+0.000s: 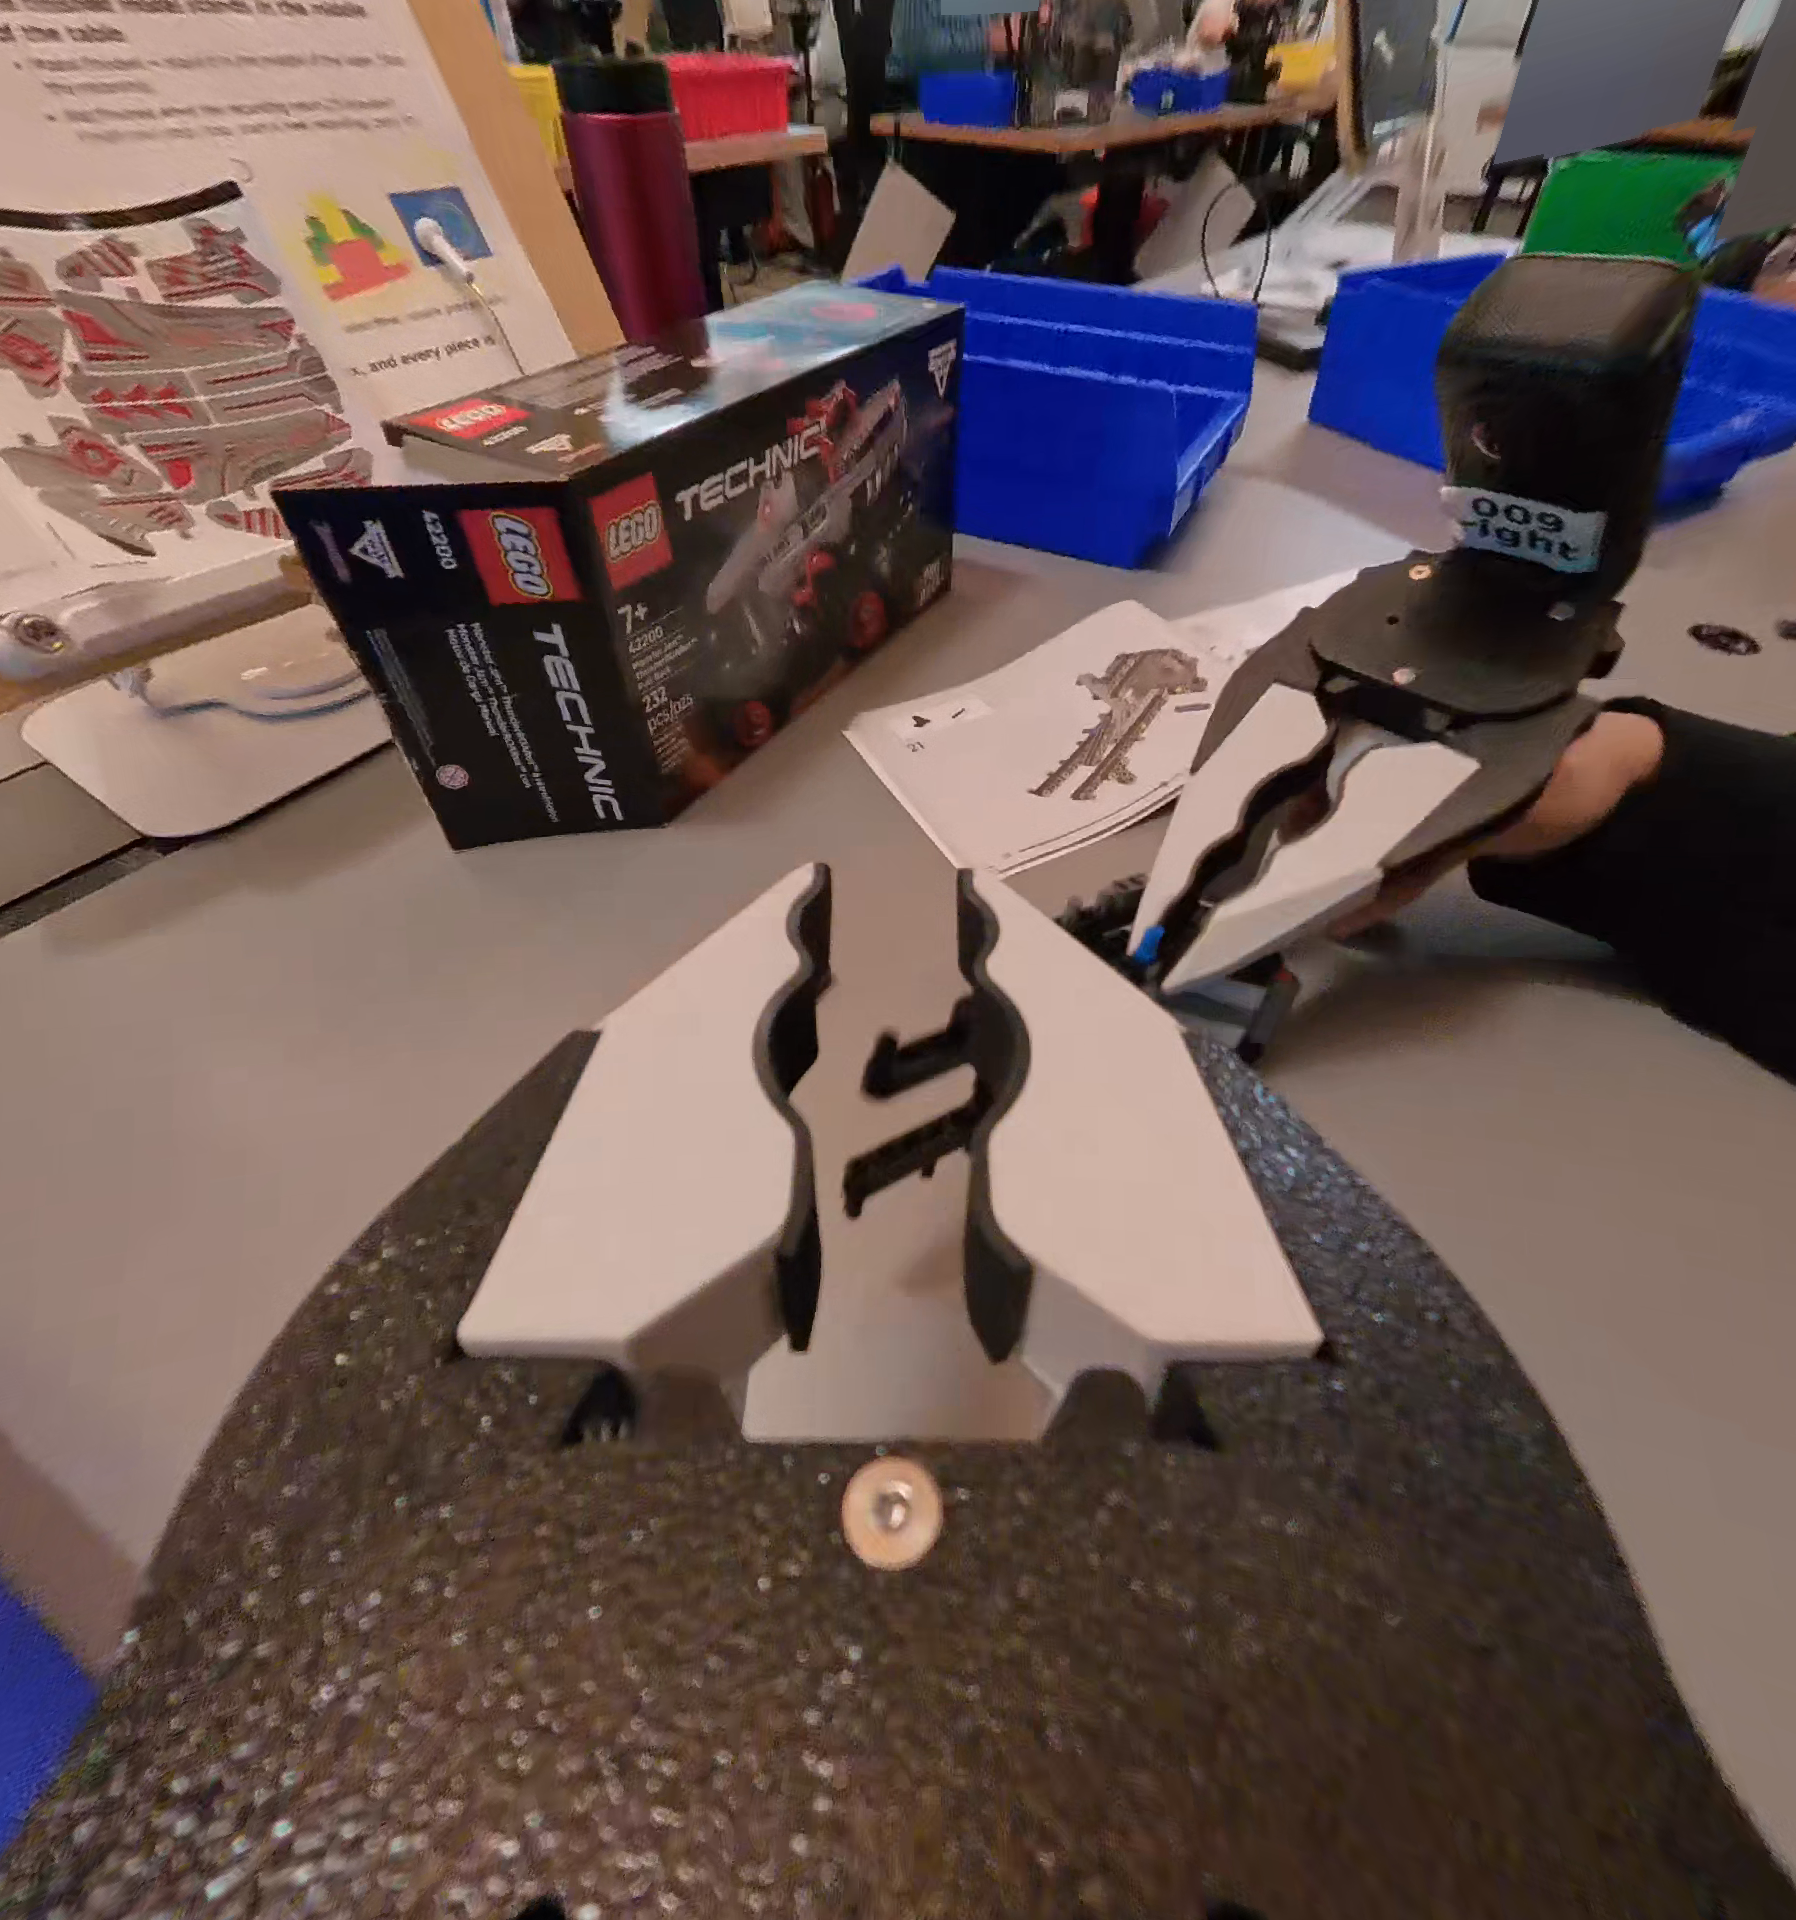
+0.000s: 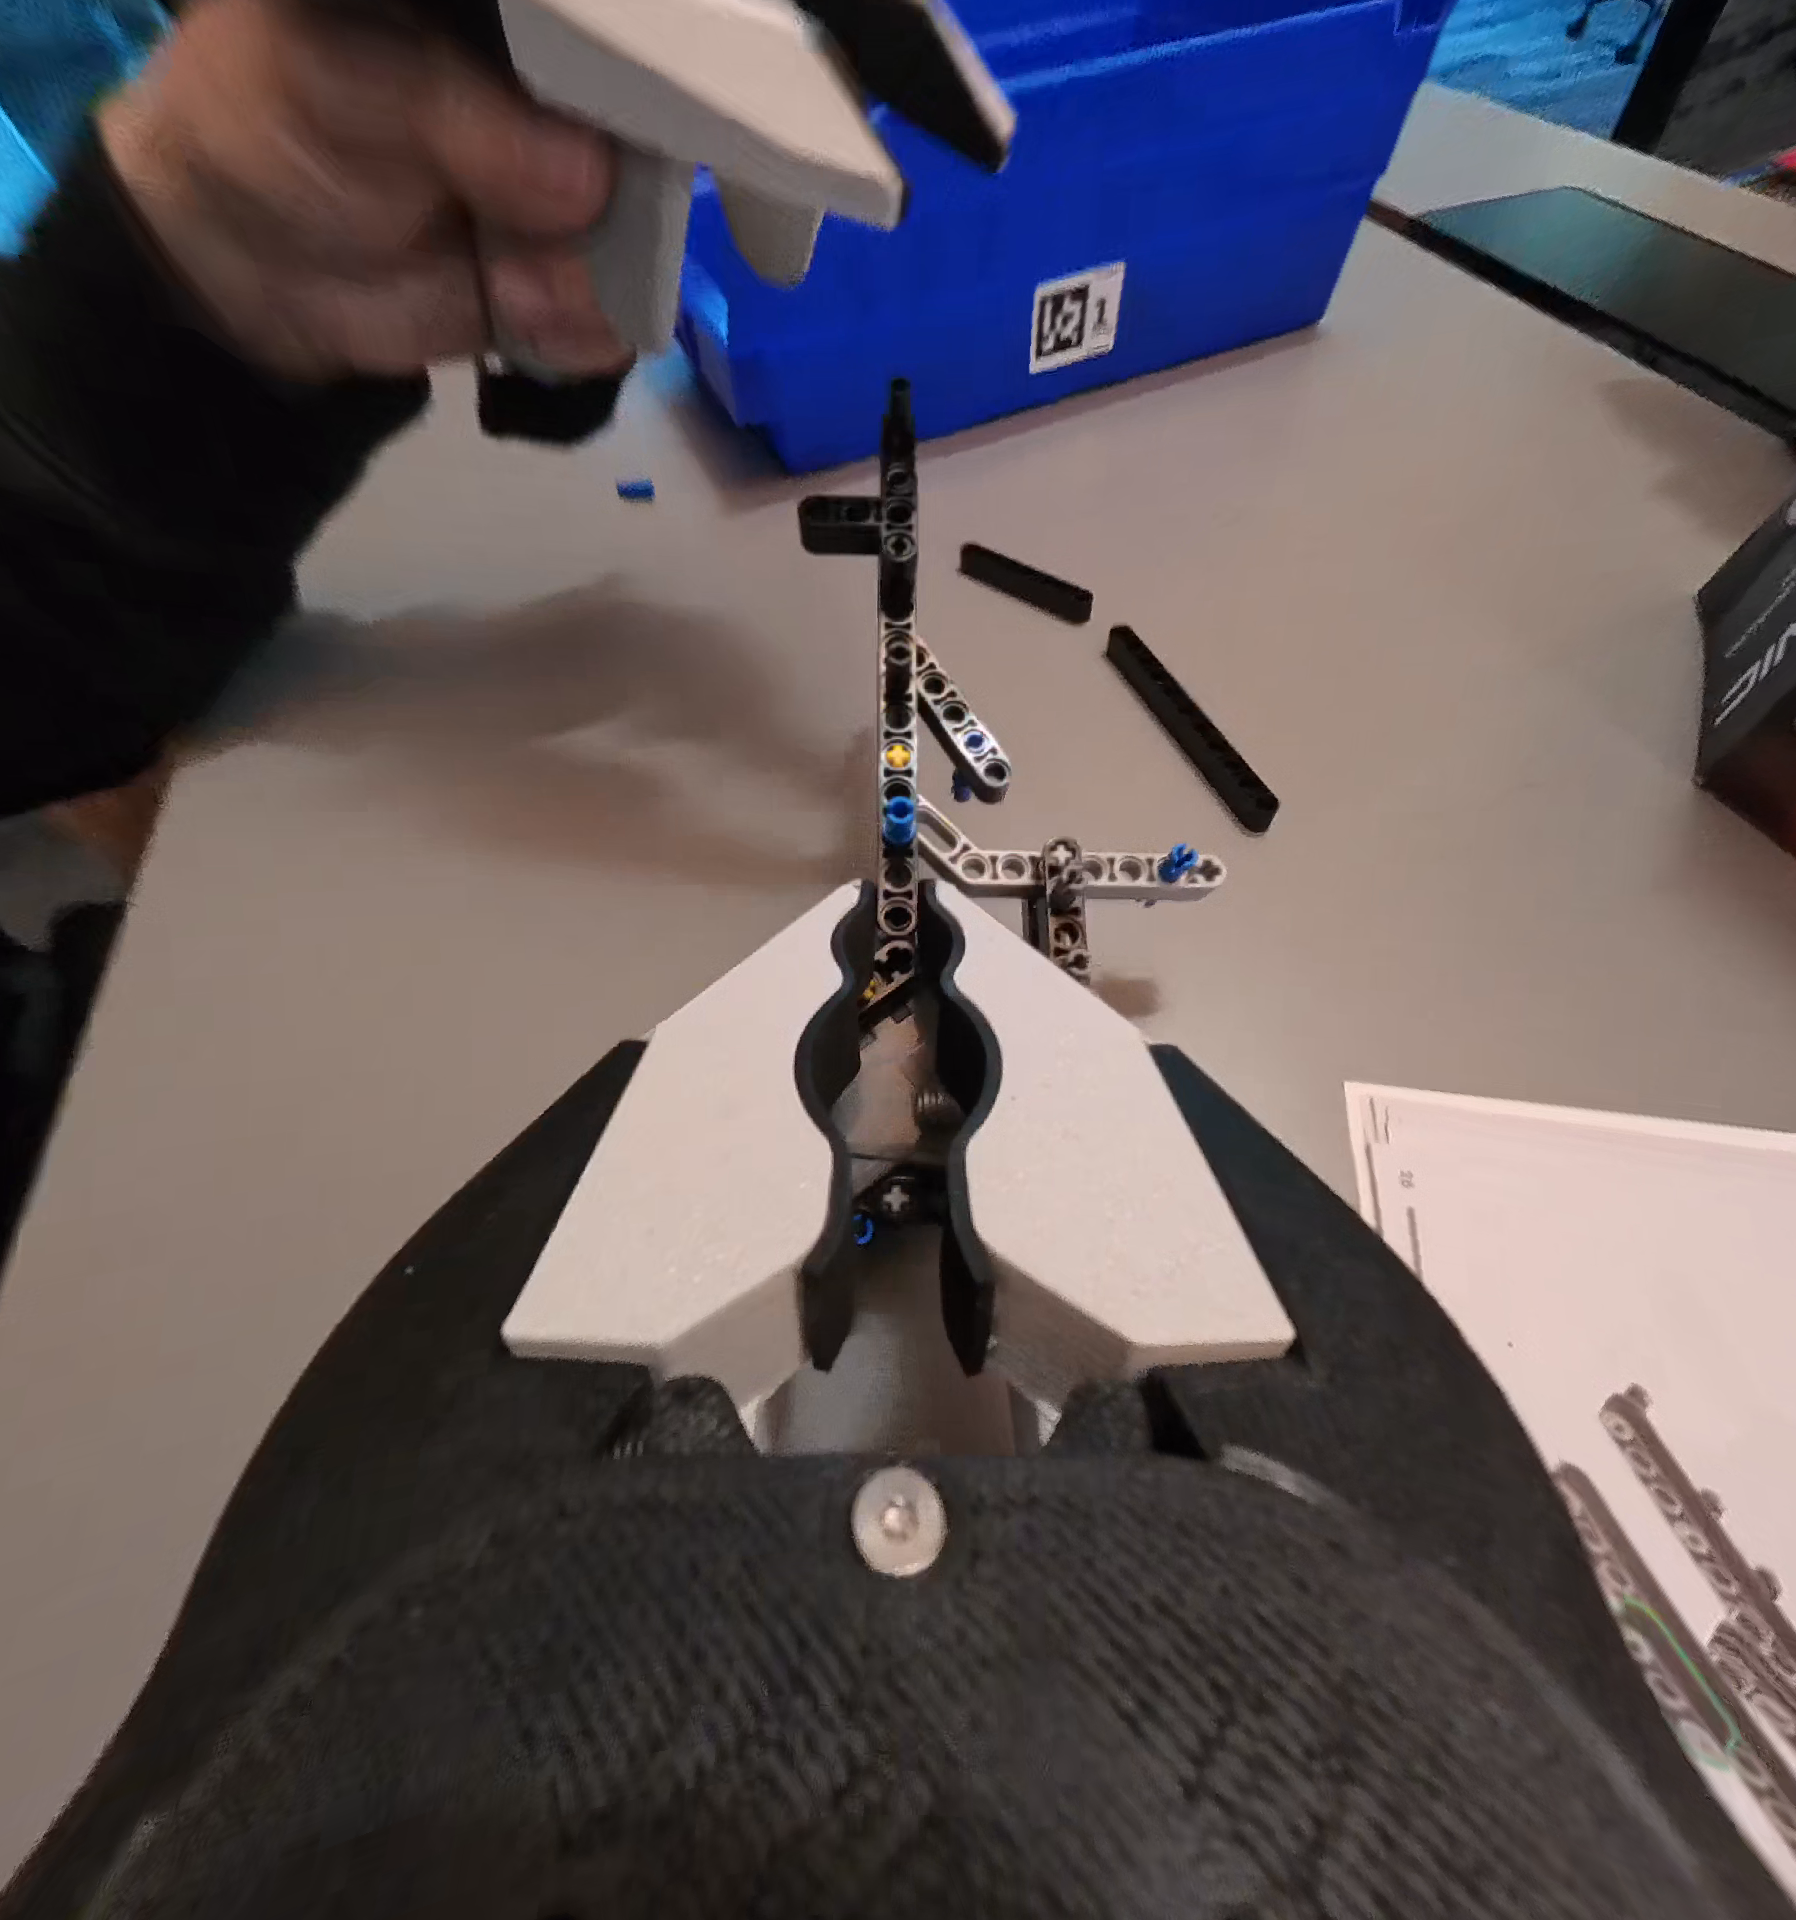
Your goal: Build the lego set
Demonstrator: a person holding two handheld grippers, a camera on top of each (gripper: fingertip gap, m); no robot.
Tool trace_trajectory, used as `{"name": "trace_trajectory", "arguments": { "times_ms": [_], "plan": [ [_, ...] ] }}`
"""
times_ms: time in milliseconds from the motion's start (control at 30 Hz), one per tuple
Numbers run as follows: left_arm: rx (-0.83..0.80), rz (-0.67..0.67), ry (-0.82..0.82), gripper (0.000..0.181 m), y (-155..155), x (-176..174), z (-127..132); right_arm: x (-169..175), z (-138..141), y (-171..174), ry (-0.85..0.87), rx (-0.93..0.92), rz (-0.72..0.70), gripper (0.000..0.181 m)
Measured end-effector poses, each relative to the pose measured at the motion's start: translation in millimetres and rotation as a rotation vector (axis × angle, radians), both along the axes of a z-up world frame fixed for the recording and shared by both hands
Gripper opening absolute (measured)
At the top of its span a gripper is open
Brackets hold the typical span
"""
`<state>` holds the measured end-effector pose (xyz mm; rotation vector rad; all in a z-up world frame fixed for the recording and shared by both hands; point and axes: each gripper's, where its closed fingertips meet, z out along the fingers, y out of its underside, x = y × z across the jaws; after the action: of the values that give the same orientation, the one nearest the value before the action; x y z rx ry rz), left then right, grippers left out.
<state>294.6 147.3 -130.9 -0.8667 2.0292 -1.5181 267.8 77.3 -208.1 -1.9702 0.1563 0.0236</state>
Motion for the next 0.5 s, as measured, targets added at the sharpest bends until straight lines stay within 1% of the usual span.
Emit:
{"name": "trace_trajectory", "arguments": {
  "times_ms": [67, 167, 300, 500],
  "plan": [
    [-0.021, -0.023, -0.007, 0.022, 2, -1, 0, 1, 9, -8, 0.068, 0.067, 0.012, 0.004],
    [0.011, -0.044, 0.014, 0.024, 6, -1, -8, -3, 17, -17, 0.14, 0.129, 0.051, 0.004],
    [-0.035, -0.1, 0.03, 0.024, 0, -3, -11, -3, 27, -23, 0.23, 0.211, 0.073, 0.004],
    [-0.094, -0.067, -0.024, 0.025, 11, 0, 4, 1, 31, -27, 0.253, 0.244, 0.042, 0.004]
  ]
}}
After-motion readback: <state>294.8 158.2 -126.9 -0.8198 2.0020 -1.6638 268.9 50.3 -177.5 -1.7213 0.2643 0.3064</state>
